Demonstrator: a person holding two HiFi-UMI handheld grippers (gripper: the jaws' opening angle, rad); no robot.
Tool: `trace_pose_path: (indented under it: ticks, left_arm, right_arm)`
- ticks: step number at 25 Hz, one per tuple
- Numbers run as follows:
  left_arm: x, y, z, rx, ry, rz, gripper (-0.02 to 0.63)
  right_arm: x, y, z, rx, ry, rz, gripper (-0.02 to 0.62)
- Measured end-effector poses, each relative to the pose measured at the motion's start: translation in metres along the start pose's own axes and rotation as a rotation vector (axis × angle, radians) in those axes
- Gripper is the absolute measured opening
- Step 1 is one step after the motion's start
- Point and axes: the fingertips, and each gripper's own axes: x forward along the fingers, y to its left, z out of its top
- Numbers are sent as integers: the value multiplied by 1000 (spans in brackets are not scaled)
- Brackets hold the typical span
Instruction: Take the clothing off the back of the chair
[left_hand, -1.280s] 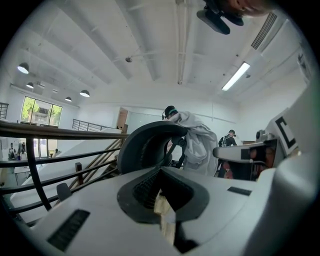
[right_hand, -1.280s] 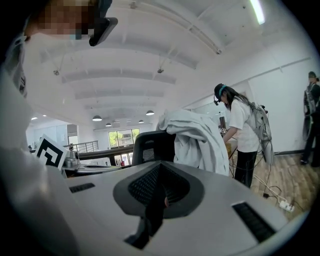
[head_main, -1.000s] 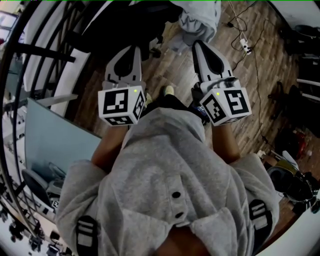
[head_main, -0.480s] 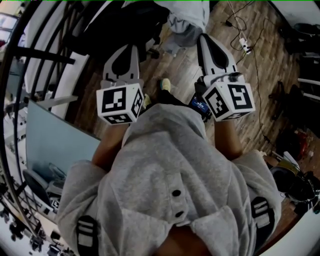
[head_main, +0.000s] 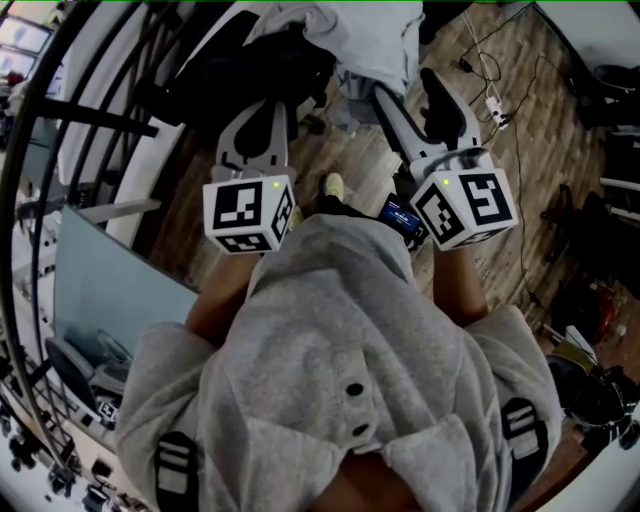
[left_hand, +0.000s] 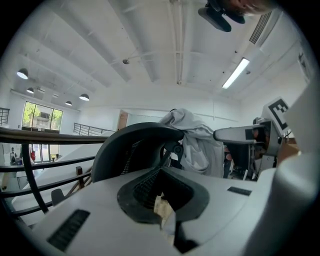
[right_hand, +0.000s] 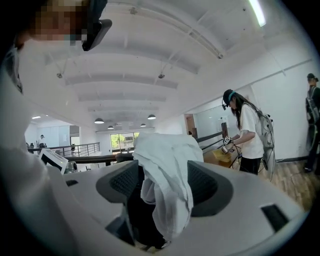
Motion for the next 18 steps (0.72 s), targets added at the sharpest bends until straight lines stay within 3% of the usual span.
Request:
trace_pose_path:
  ticks: [5,13,18]
  left_arm:
    - [12,-1,-1,2,3,1,9]
    - [19,0,2,4,6,12,9]
    - [23,-7,5,-6,-7,17,9]
  right_arm:
    - [15,-3,0,-53,24,51,402]
    - [36,-8,1,-33,67,147,581]
    - [43,-22,1,-40,117,209,583]
